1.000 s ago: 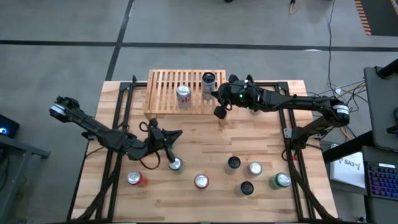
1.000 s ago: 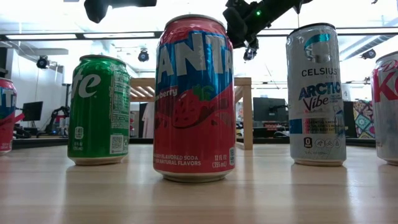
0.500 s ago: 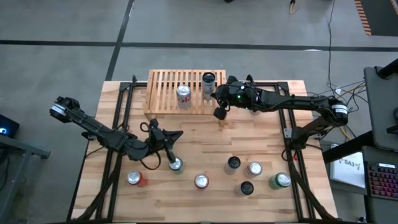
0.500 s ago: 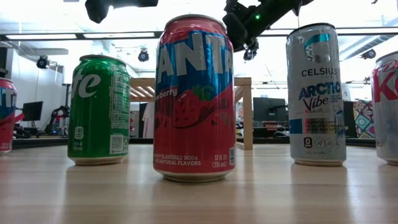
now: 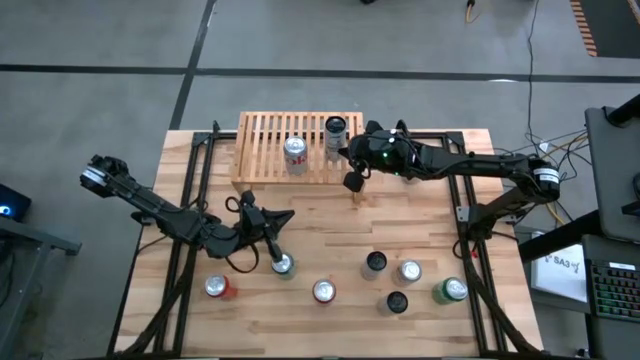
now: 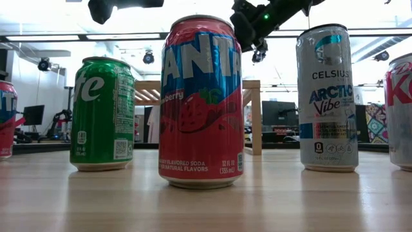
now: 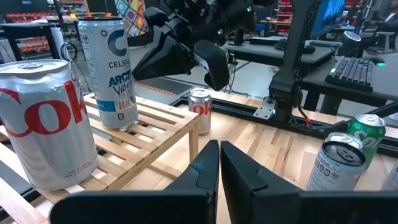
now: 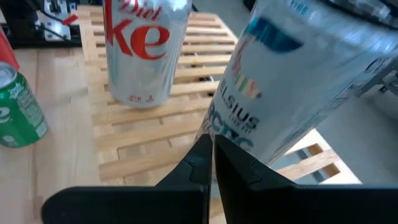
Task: Place canned beverage on shelf
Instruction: Put the top blue soda can on the shelf
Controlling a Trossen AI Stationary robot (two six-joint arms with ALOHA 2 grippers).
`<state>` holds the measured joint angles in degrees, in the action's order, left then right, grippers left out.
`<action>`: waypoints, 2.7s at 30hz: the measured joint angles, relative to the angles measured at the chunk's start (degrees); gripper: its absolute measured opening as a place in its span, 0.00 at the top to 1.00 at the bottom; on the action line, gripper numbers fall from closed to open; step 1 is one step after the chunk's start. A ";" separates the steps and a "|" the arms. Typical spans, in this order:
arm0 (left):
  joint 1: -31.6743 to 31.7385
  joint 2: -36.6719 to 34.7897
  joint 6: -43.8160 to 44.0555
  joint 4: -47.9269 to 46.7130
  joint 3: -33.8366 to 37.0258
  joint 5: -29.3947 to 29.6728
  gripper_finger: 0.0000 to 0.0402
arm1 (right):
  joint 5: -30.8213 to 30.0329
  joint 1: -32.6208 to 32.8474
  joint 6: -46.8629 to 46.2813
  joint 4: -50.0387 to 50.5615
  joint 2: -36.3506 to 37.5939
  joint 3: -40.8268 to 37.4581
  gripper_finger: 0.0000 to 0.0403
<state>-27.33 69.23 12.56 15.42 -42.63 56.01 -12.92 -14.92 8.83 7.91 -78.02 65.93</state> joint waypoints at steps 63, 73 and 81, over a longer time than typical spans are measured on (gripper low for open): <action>0.00 -18.64 -28.37 -3.45 4.20 -22.60 1.00 | -17.25 3.04 -31.58 -1.11 -4.07 1.31 0.98; 0.00 -18.67 -26.56 -3.51 4.20 -22.60 1.00 | -17.27 2.87 -32.65 0.31 -4.05 1.31 0.98; 0.00 -18.67 -24.43 -4.02 4.20 -22.60 1.00 | -26.18 1.53 -37.31 3.60 -3.87 1.31 0.98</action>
<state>-27.33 50.57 -11.87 11.40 -38.44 33.41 -39.10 -13.39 -28.48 11.51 -81.89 67.24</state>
